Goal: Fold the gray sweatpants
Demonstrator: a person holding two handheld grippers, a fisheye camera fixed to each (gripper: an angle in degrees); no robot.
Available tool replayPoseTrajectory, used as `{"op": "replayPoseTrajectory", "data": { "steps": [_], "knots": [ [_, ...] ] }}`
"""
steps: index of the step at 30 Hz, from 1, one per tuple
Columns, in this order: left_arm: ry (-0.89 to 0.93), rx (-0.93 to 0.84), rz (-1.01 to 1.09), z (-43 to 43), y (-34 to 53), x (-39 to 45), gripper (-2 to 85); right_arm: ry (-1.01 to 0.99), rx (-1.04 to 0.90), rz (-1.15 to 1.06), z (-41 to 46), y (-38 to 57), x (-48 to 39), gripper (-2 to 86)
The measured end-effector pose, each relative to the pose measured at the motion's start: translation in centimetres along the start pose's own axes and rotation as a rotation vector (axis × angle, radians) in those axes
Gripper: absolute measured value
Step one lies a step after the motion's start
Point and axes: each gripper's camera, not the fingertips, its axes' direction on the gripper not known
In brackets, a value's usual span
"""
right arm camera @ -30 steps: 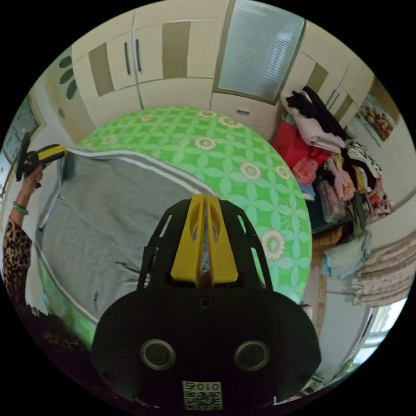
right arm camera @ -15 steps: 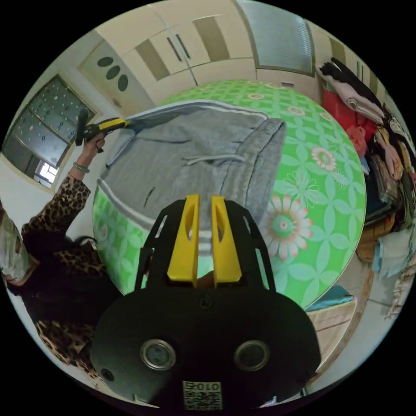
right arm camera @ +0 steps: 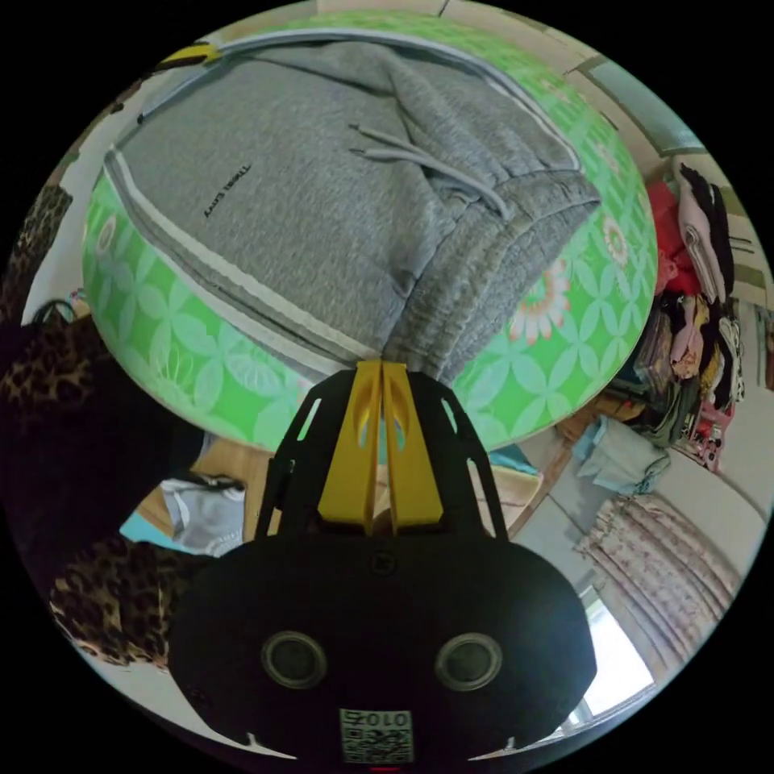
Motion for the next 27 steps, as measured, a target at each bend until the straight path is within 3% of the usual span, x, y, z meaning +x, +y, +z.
{"op": "replayPoseTrajectory", "data": {
  "steps": [7,9,12,13,17,23,27],
  "knots": [
    [0.288,0.026,0.203,-1.9,0.8,1.5,0.3,0.089,-0.222,-0.016,2.3,6.0,-1.3,0.5],
    [0.285,0.081,0.159,-2.7,1.6,0.3,0.2,0.125,-0.108,0.045,0.1,6.8,-1.0,0.6],
    [0.32,0.208,-0.012,-3.7,3.2,-3.7,0.3,0.003,0.2,0.042,-5.5,6.9,-1.0,0.7],
    [0.417,0.237,-0.076,-3.4,3.9,-5.4,0.3,-0.046,0.311,0.033,-7.5,6.2,-1.2,0.9],
    [0.744,0.237,-0.143,-0.6,6.4,-9.0,0.3,-0.107,0.396,-0.103,-10.2,0.4,-4.3,1.3],
    [0.744,0.34,-0.134,-2.1,8.9,-8.0,0.2,-0.243,0.428,-0.207,-13.0,-14.9,-11.2,2.3],
    [0.512,0.385,-0.136,-6.0,12.9,-7.1,0.9,-0.4,0.412,-0.255,-13.6,-21.2,-14.5,2.9]
  ]
}}
